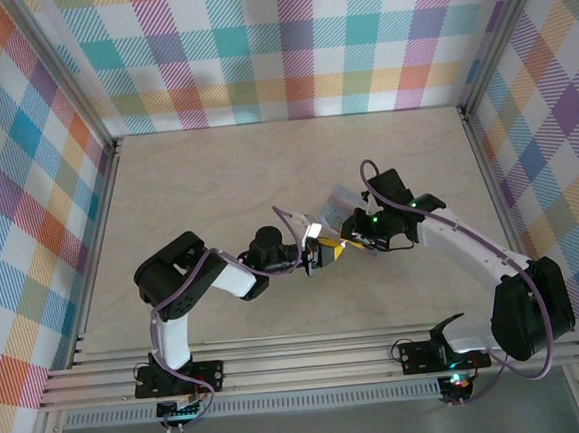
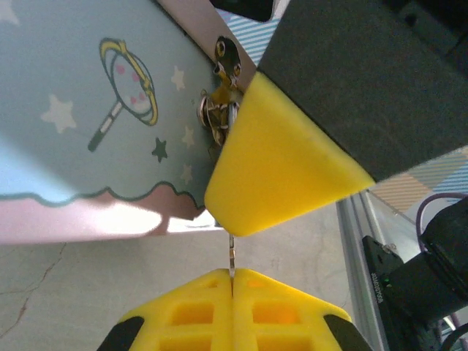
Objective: Unlock the padlock with the key
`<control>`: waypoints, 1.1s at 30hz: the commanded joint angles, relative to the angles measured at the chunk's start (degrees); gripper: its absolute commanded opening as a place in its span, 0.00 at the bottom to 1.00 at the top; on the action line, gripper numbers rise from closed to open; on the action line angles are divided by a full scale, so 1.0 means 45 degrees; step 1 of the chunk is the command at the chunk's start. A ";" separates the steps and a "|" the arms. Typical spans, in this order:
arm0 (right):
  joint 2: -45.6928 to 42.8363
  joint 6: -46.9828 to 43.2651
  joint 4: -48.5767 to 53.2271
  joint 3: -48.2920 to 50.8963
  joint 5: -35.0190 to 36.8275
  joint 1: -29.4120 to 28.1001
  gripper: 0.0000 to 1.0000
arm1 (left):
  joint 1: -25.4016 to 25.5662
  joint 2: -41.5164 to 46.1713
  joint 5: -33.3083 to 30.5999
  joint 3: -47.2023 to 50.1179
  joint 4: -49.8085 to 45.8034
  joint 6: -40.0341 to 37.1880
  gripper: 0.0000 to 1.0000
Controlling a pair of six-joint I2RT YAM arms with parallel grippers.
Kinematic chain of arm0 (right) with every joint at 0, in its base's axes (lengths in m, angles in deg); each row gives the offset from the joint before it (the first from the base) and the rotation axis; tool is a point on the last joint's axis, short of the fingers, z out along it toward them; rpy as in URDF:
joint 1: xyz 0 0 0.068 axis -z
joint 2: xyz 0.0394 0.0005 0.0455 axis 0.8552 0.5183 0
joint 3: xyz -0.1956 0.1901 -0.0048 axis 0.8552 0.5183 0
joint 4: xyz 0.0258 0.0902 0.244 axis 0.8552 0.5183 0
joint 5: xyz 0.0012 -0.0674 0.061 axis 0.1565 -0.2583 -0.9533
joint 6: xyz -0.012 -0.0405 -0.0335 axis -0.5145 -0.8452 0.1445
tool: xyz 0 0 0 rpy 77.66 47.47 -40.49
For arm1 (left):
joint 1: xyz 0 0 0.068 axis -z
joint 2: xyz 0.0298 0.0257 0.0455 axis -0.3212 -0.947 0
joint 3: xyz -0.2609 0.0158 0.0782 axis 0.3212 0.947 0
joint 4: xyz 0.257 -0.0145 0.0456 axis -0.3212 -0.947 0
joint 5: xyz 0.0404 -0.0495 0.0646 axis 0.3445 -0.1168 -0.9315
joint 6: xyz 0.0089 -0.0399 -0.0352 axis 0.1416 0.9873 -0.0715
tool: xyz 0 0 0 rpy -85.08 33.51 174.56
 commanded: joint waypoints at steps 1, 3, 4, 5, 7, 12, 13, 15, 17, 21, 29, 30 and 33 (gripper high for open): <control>-0.0232 -0.0637 0.0910 -0.0350 -0.1251 -0.0287 0.00 | -0.0011 0.0315 -0.0213 -0.0580 0.1729 -0.0080 0.00; -0.0182 -0.0719 0.1154 -0.0450 -0.1264 -0.0287 0.00 | 0.0272 0.0721 -0.1097 -0.0249 0.1358 -0.0855 0.00; -0.0169 -0.0691 0.1164 -0.0452 -0.1300 -0.0290 0.00 | 0.0493 0.1005 -0.1613 -0.0131 0.0987 -0.1381 0.00; -0.0191 -0.0634 0.1125 -0.0434 -0.1310 -0.0286 0.00 | 0.0726 0.1296 -0.2144 -0.0026 0.0590 -0.1891 0.00; -0.0235 -0.0573 0.1070 -0.0376 -0.1296 -0.0287 0.00 | 0.1100 0.1650 -0.2771 -0.0027 -0.0093 -0.2683 0.00; -0.0372 -0.0496 0.0938 -0.0230 -0.1414 -0.0287 0.00 | 0.1360 0.1714 -0.3135 -0.0311 -0.0551 -0.2999 0.00; -0.0429 -0.0477 0.0856 -0.0171 -0.1435 -0.0287 0.00 | 0.1333 0.1591 -0.3090 -0.0328 -0.0366 -0.2781 0.00; -0.0570 -0.0373 0.0631 0.0010 -0.1397 -0.0287 0.00 | 0.1263 0.1224 -0.2962 -0.0322 0.0276 -0.2187 0.00; -0.0746 -0.0229 0.0363 0.0214 -0.1260 -0.0287 0.03 | 0.1244 0.0837 -0.2913 -0.0263 0.0909 -0.1719 0.00; -0.1198 0.0011 -0.0038 0.0643 -0.0796 -0.0287 0.18 | 0.1393 0.0287 -0.3134 -0.0063 0.1631 -0.1342 0.00; -0.1775 0.0382 -0.0760 0.1440 -0.0613 -0.0287 0.24 | 0.1685 0.0312 -0.3508 0.0177 0.1588 -0.1459 0.00; -0.1783 0.0384 -0.0770 0.1477 -0.0656 -0.0287 0.24 | 0.1709 0.0305 -0.3527 0.0186 0.1583 -0.1458 0.00; -0.1763 0.0361 -0.0766 0.1559 -0.0768 -0.0287 0.26 | 0.1865 0.0245 -0.3595 0.0186 0.1554 -0.1476 0.00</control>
